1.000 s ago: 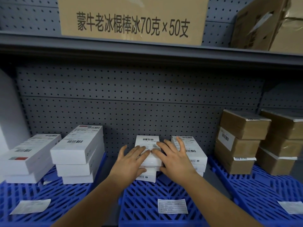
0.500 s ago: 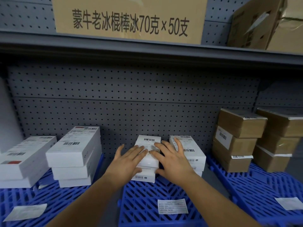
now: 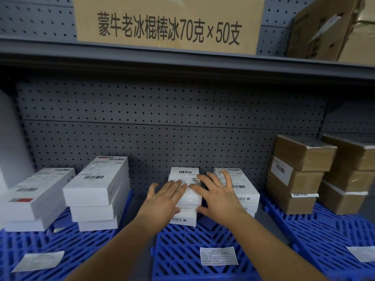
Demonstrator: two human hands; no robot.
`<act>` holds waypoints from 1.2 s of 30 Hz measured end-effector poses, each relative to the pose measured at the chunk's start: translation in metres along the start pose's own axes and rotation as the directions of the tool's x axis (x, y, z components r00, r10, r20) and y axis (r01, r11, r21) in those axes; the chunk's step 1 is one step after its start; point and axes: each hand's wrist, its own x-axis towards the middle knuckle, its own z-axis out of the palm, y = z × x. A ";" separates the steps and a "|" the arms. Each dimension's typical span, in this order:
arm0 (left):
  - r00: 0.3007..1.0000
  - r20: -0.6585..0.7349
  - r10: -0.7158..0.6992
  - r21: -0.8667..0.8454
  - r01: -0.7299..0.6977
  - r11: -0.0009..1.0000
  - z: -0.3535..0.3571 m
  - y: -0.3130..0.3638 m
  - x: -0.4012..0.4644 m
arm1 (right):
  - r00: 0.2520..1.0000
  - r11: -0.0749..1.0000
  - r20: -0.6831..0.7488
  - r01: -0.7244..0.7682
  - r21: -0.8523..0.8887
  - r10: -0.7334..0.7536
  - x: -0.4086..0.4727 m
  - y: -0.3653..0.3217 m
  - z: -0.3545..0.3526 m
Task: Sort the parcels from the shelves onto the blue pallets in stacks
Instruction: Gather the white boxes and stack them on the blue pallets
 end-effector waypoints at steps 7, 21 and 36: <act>0.999 0.040 0.028 0.051 -0.030 0.998 -0.002 -0.008 -0.009 | 1.000 0.999 0.004 0.005 0.040 -0.005 -0.003 -0.016 -0.005; 0.998 0.045 0.039 0.004 -0.039 0.999 0.009 -0.012 -0.005 | 0.997 0.997 0.040 -0.069 -0.036 0.071 0.003 -0.016 0.007; 1.000 0.000 0.011 0.044 -0.011 0.999 0.002 -0.007 -0.009 | 0.997 0.997 0.008 -0.074 -0.023 0.074 0.006 -0.018 0.000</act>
